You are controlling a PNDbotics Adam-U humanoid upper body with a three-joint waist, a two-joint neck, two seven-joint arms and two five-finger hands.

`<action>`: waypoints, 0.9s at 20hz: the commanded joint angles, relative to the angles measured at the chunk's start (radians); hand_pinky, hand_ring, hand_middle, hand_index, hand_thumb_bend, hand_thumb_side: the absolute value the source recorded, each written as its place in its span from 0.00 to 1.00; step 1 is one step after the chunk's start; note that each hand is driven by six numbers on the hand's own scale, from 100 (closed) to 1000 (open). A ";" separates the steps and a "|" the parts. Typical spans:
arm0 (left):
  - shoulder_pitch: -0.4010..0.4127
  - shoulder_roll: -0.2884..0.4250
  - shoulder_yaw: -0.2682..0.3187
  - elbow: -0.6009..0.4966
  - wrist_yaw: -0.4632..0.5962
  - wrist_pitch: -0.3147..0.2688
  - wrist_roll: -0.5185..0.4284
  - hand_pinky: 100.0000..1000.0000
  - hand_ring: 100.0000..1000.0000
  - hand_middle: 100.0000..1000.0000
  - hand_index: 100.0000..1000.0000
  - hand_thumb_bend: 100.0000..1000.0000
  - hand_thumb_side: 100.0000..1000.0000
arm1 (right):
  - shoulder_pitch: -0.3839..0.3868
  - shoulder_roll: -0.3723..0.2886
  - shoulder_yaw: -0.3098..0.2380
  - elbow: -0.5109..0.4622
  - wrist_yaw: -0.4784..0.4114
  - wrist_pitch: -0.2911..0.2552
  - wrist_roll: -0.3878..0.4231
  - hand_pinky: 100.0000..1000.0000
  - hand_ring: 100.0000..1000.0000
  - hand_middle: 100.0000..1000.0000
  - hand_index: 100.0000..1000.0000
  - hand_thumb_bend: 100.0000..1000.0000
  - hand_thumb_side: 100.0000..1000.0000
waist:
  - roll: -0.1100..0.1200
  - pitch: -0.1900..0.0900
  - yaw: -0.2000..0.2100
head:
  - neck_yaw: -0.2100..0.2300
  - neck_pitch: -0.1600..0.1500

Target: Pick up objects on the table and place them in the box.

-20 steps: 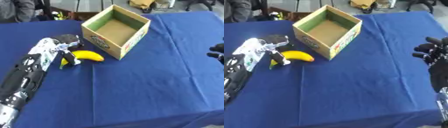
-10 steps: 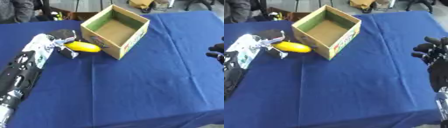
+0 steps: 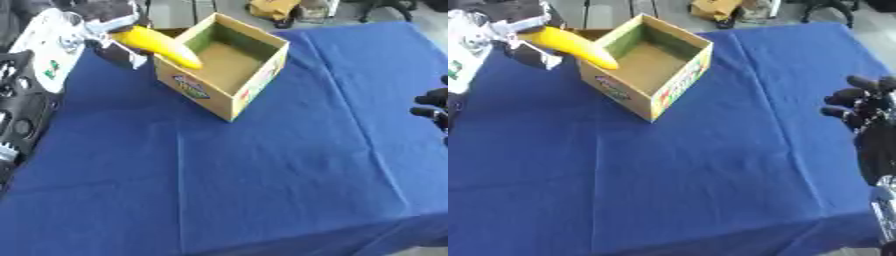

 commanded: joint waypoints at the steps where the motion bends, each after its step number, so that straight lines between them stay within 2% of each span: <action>1: -0.040 0.006 0.024 0.023 -0.015 -0.007 0.016 0.39 0.36 0.35 0.53 0.04 0.05 | -0.021 -0.030 0.004 -0.013 -0.011 0.001 0.012 0.61 0.63 0.53 0.74 0.00 0.84 | 0.000 -0.010 -0.014 | 0.017 -0.009; 8: -0.082 -0.030 0.068 0.136 -0.109 -0.015 0.109 0.40 0.37 0.36 0.54 0.02 0.07 | -0.051 -0.025 0.018 -0.018 -0.012 0.006 0.027 0.61 0.63 0.53 0.74 0.00 0.85 | 0.017 0.023 -0.101 | 0.058 -0.049; 13: -0.091 -0.048 0.106 0.212 -0.144 -0.020 0.167 0.42 0.39 0.37 0.56 0.00 0.12 | -0.075 -0.014 0.028 -0.019 -0.011 0.011 0.037 0.61 0.63 0.53 0.74 0.00 0.85 | 0.034 0.052 -0.164 | 0.091 -0.077; 17: -0.087 -0.053 0.121 0.254 -0.167 -0.012 0.175 0.44 0.41 0.40 0.59 0.00 0.16 | -0.081 -0.009 0.028 -0.020 -0.008 0.011 0.038 0.61 0.63 0.53 0.74 0.00 0.85 | 0.038 0.069 -0.187 | 0.104 -0.085; 18: -0.086 -0.053 0.124 0.264 -0.174 -0.006 0.172 0.45 0.41 0.41 0.60 0.03 0.14 | -0.082 -0.008 0.028 -0.021 -0.008 0.011 0.038 0.61 0.63 0.53 0.74 0.00 0.85 | 0.040 0.072 -0.191 | 0.105 -0.086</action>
